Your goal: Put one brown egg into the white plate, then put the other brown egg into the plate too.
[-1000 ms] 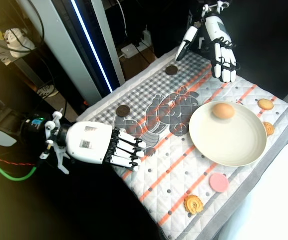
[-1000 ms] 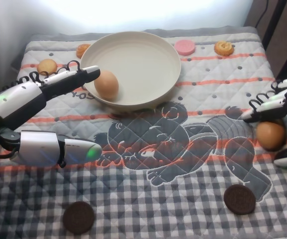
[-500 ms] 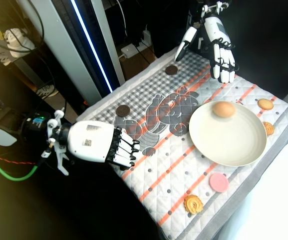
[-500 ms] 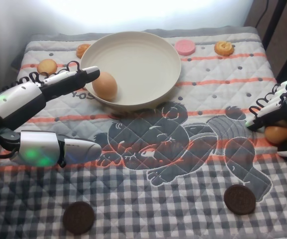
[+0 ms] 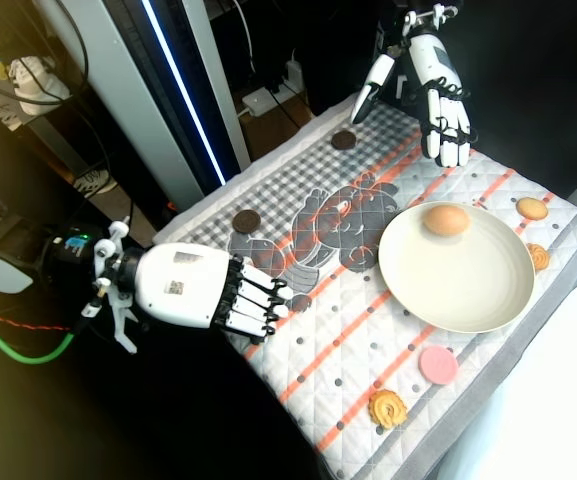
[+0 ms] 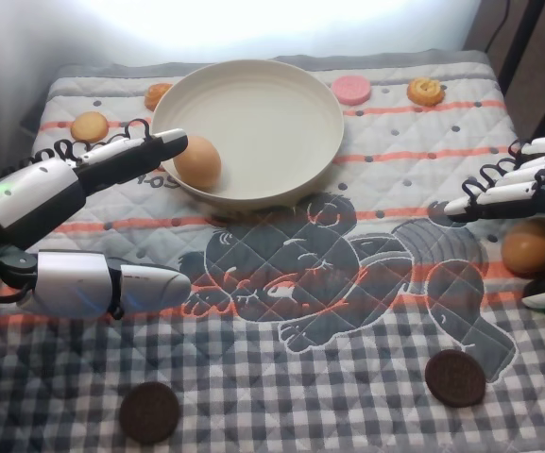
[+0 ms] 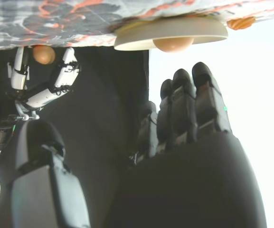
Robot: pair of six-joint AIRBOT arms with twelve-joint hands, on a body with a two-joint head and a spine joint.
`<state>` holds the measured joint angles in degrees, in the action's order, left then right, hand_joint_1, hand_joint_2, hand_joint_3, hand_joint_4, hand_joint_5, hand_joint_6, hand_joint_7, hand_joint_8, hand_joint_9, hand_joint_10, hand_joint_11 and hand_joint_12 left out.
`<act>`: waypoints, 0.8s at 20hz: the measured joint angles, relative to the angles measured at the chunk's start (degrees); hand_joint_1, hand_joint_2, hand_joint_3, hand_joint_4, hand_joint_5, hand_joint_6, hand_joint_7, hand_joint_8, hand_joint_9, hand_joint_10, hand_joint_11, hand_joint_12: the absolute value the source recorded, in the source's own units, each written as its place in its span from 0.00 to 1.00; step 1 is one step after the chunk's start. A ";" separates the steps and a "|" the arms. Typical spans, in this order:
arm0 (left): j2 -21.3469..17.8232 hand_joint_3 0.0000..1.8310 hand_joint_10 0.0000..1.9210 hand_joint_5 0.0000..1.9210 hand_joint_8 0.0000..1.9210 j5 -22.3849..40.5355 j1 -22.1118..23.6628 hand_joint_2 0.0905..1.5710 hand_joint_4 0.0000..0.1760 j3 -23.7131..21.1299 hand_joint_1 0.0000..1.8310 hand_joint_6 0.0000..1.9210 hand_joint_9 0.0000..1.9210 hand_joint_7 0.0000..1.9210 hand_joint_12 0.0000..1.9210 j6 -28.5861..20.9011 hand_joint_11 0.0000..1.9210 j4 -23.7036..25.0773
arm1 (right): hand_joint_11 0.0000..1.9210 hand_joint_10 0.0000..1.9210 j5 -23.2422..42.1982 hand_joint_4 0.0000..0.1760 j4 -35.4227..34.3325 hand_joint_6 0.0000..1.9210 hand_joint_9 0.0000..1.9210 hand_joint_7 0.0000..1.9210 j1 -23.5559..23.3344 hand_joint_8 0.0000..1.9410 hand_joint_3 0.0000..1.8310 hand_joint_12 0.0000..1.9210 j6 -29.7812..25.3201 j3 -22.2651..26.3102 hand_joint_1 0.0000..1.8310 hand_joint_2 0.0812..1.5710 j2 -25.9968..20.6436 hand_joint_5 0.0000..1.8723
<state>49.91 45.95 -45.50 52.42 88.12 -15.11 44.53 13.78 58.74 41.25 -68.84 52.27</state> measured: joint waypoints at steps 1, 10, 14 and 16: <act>0.00 0.00 0.00 0.07 0.00 -0.02 -0.09 0.51 1.00 0.00 0.36 0.00 0.10 0.10 0.16 0.00 0.00 0.00 | 0.20 0.02 -0.13 0.12 0.07 0.00 0.35 0.30 0.00 0.00 0.00 0.47 0.00 0.00 0.53 0.56 -0.26 0.26; 0.00 0.00 0.00 0.08 0.00 -0.02 -0.46 0.51 1.00 0.00 0.35 0.00 0.10 0.10 0.18 -0.04 0.00 -0.17 | 0.26 0.06 -1.42 0.10 0.17 0.00 0.45 0.36 0.02 0.01 0.00 0.59 0.00 0.00 0.55 0.59 -1.36 0.35; 0.00 0.00 0.00 0.08 0.00 -0.02 -0.46 0.51 1.00 0.00 0.35 0.00 0.10 0.10 0.19 -0.07 0.00 -0.26 | 0.29 0.51 -1.60 0.00 0.17 0.00 0.33 0.43 0.02 0.01 0.00 0.71 -0.02 0.00 0.57 0.62 -1.36 0.41; 0.00 0.00 0.00 0.08 0.00 0.00 -0.63 0.51 1.00 0.00 0.35 0.00 0.10 0.10 0.20 -0.87 0.00 -0.33 | 0.32 0.54 -1.79 0.00 0.22 0.00 0.34 0.44 0.02 0.02 0.00 0.73 0.00 0.00 0.57 0.63 -1.44 0.41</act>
<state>49.91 45.95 -46.13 52.42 87.24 -15.44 42.74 14.00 58.76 41.25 -68.84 50.83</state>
